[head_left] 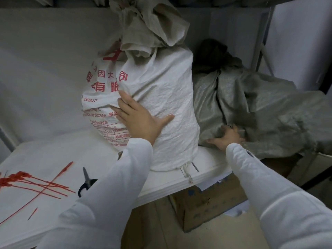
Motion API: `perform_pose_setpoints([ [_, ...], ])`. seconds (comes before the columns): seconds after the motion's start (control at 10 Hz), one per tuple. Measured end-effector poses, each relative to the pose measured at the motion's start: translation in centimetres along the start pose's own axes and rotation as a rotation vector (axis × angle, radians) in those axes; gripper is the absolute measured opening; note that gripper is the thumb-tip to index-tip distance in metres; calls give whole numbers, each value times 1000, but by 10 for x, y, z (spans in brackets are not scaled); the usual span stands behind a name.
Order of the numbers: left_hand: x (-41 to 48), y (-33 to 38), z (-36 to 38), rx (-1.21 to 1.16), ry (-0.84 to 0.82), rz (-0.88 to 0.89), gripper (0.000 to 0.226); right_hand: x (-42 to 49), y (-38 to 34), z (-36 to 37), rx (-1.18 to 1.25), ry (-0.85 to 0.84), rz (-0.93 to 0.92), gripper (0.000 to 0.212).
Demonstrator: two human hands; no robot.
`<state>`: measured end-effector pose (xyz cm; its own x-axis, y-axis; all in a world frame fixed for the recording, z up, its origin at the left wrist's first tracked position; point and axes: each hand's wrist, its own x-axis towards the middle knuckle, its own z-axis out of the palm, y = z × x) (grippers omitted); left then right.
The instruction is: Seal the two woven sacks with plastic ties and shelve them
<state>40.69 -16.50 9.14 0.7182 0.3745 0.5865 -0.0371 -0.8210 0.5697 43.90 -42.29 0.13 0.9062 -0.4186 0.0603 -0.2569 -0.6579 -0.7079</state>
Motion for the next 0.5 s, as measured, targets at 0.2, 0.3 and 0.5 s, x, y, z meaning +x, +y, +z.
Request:
perform_pose_setpoints([
  [0.2,-6,-16,-23,4,-122,-50,159,-40,-4,-31,25,-94,-158,89],
  [0.3,-16,-31,-55,9,-231,-32,150,-76,-36,-42,28,-159,-223,85],
  [0.5,-27,-36,-120,161,-254,109,119,-140,-100,-60,107,-180,-476,67],
])
